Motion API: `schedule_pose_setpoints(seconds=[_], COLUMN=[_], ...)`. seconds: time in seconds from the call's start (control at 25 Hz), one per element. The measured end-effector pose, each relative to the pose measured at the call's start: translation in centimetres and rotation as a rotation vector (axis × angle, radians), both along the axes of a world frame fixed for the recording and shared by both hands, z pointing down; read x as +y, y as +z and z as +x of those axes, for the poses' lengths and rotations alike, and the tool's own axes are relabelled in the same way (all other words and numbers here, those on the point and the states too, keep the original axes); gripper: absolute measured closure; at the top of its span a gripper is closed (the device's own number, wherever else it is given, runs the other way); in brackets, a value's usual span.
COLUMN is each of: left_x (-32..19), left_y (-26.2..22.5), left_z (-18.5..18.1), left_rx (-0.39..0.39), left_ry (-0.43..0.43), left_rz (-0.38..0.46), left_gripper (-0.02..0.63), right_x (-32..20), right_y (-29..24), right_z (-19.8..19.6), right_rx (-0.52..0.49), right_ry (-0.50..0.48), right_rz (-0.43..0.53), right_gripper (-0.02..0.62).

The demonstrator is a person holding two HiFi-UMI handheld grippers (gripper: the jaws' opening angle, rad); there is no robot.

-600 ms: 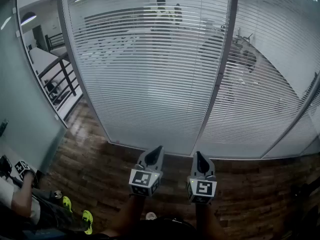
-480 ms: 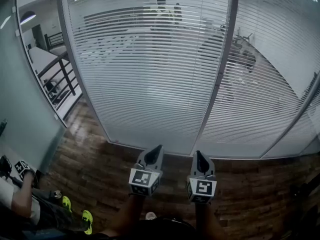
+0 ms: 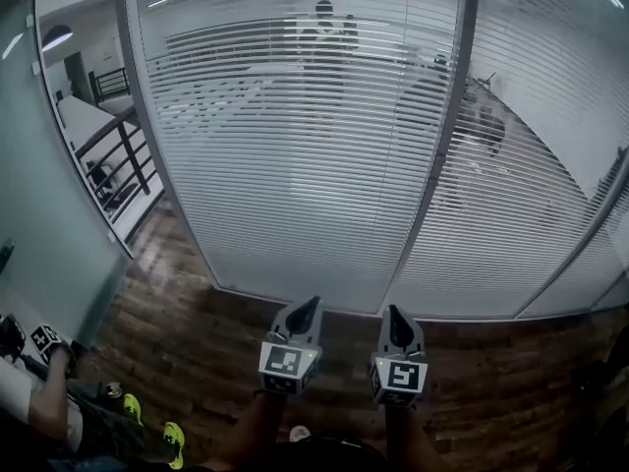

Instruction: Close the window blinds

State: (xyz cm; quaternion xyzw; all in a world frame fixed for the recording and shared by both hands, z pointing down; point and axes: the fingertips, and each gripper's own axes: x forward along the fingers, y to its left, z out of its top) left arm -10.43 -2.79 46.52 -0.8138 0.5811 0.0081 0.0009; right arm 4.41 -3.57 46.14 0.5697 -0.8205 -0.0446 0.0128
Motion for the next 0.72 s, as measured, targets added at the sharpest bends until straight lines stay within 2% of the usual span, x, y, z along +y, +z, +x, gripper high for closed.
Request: schedule_pose_setpoints(seconds=[0.12, 0.36, 0.72], left_x=[-0.2, -0.8, -1.5], left_y=[0.3, 0.2, 2.0], left_z=[-0.1, -1.7, -1.9], left_rx=[0.000, 0.012, 0.006], left_ry=[0.018, -0.009, 0.042], left_rz=[-0.014, -0.034, -0.016], left_gripper=[0.604, 0.604, 0.604], right_x=[-0.3, -0.6, -0.9], right_y=[0.4, 0.8, 2.4], right_z=[-0.3, -0.9, -1.8], right_rx=[-0.004, -0.008, -0.032], right_ry=[0.005, 0.032, 0.075], right_rz=[-0.013, -0.030, -0.045], right_gripper=[0.592, 0.592, 0.594])
